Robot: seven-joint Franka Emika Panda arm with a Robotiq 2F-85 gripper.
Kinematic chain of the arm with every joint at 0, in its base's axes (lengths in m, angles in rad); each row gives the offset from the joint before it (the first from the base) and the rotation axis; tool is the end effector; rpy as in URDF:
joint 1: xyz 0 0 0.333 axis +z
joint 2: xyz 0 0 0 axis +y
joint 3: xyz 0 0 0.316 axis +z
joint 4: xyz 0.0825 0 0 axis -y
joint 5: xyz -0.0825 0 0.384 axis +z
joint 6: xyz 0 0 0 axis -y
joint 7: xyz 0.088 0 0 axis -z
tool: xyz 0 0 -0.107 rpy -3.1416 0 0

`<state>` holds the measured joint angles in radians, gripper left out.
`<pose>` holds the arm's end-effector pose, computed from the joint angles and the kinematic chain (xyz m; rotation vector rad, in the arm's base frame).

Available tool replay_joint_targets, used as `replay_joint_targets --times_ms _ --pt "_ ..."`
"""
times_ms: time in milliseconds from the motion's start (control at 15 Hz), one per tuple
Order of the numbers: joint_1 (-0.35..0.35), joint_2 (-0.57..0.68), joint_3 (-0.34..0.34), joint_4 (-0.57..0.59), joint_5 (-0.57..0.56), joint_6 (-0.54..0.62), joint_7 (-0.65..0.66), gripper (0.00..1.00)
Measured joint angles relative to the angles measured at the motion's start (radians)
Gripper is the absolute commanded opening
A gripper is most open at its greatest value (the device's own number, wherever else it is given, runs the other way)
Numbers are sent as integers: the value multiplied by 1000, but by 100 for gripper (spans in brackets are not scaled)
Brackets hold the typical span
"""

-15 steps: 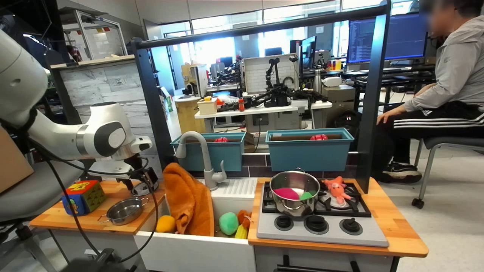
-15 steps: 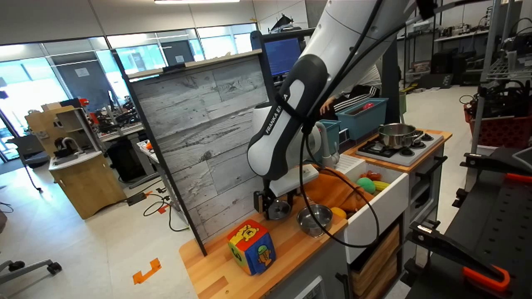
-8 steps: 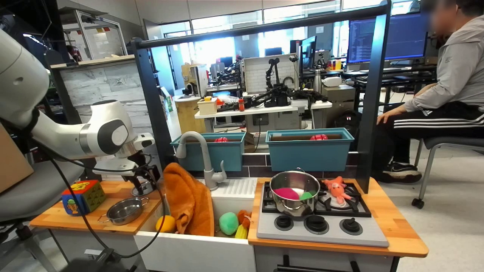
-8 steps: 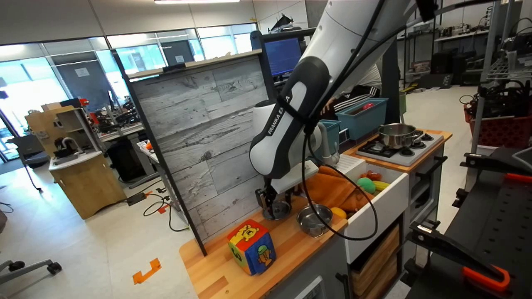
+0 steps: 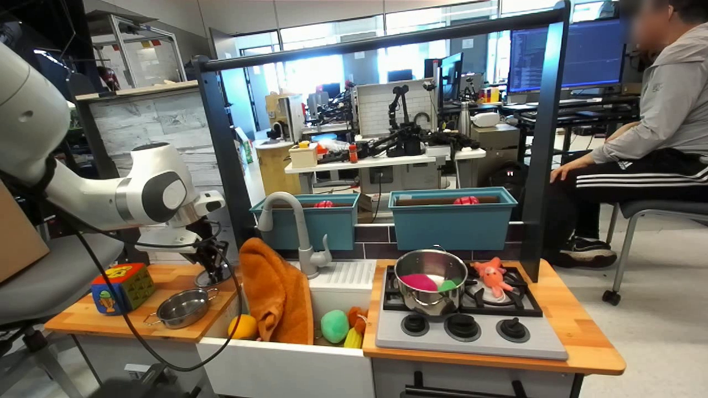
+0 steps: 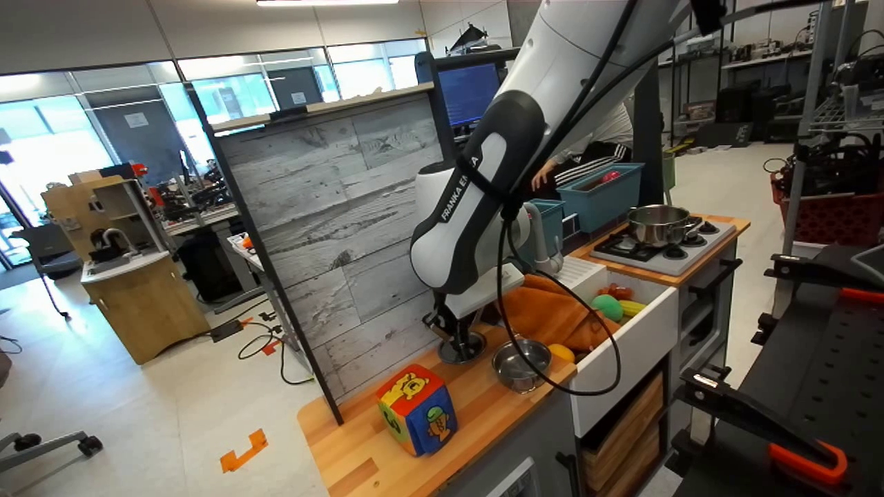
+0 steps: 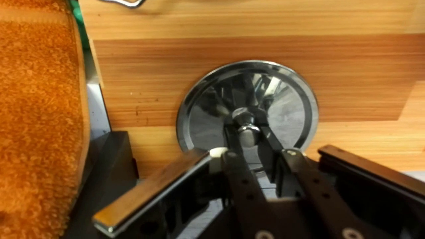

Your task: Pick up the lid from the countertop and put it on the silver pot.

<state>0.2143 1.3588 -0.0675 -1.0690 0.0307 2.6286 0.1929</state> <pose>0.7374 0.1261 -0.0036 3.1170 -0.0177 0.3245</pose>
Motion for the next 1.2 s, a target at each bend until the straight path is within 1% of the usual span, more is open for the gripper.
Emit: replay_joint_targets --times_ms 267,533,733,1200 --pt "0 0 0 2 0 -7 13 5" --pt "-1 -1 1 30 2 -111 45 5" --pt "-3 -11 3 31 6 -166 52 5" --pt "-4 -46 8 -4 7 -154 52 5"
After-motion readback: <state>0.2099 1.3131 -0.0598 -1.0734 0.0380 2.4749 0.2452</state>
